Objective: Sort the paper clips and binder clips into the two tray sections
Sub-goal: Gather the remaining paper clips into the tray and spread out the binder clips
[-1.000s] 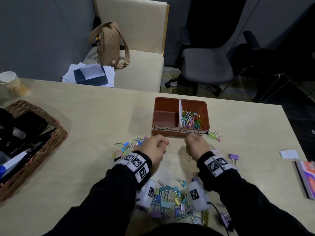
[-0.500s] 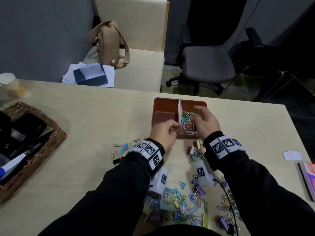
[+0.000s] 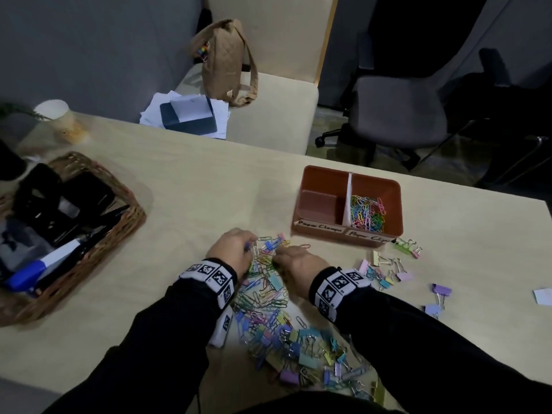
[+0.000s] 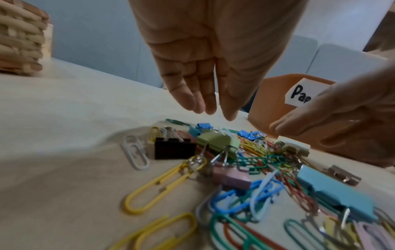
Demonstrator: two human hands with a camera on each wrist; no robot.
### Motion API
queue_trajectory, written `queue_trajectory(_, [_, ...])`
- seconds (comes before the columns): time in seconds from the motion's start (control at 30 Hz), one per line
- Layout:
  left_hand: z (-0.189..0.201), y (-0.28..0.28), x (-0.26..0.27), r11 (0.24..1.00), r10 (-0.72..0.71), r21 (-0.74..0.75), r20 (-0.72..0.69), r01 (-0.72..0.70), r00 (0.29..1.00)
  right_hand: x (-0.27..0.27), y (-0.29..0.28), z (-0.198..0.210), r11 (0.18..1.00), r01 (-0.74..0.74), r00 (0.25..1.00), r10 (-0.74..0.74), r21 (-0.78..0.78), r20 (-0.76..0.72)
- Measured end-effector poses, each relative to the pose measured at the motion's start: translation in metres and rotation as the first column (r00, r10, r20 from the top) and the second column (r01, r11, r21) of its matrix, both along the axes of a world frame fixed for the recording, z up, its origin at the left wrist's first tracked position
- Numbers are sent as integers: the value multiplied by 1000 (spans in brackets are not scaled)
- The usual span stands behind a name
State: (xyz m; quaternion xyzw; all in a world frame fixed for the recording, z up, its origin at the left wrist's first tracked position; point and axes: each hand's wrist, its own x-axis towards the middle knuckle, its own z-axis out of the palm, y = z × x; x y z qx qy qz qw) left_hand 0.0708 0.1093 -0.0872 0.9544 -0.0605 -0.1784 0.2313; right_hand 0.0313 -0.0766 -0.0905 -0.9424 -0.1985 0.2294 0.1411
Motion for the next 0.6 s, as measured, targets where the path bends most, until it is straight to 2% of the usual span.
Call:
queue_trajectory(0.07, [-2,-8,5,990,-129,49,-26,130,991,0,0,-3,999,-22,1000,22,-48,-9])
queue_trajectory(0.13, [-3,-16,10,966,-238,95,-49,242,970,1,0,-3,1000,13,999,-13,5,50])
queue_trajectory(0.23, [-4,-28,16,935,-311,158,-62,317,948,10,3,-2,995,100,990,-102,29,98])
queue_trajectory(0.37, [-6,-34,19,953,-254,148,-95,266,962,25,5,0,968,250,967,-250,7,49])
queue_trajectory(0.6, [-10,-32,14,987,-145,47,-106,150,984,23,7,-7,982,188,982,-189,-12,-10])
